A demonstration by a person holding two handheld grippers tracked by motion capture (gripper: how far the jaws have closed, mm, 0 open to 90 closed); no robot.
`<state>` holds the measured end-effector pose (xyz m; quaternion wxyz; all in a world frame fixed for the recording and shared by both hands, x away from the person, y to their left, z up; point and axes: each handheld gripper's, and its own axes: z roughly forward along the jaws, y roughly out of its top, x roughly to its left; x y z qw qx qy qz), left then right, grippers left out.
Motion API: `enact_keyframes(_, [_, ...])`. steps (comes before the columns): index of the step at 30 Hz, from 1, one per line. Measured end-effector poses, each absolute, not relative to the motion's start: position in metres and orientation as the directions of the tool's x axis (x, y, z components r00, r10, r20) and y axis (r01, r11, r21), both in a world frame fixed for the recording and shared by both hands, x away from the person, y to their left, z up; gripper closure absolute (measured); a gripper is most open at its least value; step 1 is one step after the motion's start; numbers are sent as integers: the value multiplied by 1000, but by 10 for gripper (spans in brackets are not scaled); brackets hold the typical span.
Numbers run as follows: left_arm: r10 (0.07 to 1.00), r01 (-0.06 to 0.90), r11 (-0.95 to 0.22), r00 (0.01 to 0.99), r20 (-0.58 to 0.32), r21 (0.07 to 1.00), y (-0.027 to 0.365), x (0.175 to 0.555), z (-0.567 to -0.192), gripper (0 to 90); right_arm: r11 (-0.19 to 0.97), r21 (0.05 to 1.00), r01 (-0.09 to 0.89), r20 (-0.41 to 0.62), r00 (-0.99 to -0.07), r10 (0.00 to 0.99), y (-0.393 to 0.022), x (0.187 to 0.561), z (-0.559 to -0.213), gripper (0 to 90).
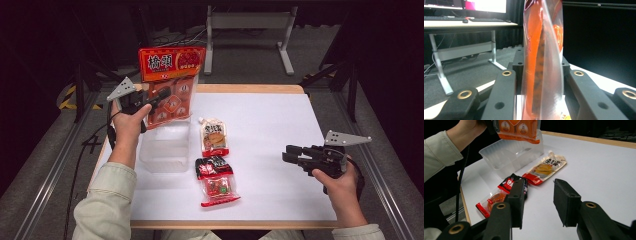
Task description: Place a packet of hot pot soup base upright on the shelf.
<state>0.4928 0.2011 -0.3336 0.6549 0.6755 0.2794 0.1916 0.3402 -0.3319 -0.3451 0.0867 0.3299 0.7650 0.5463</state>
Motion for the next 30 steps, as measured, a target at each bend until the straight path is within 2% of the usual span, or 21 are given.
enact_keyframes(6, [637, 145, 37, 759, -135, 989, 204, 496, -339, 707, 190, 892, 409, 226, -770, 596, -331, 340, -346, 612])
enact_keyframes(13, [649, 140, 4, 753, -109, 990, 194, 498, -340, 707, 200, 889, 411, 226, -776, 589, -327, 341, -348, 609])
enact_keyframes(20, [649, 151, 51, 747, -148, 987, 196, 502, -343, 707, 200, 889, 411, 228, -778, 585, -328, 341, -348, 606])
enact_keyframes(30, [656, 168, 27, 741, -144, 985, 190, 503, -344, 707, 207, 888, 410, 225, -782, 582, -325, 341, -349, 601])
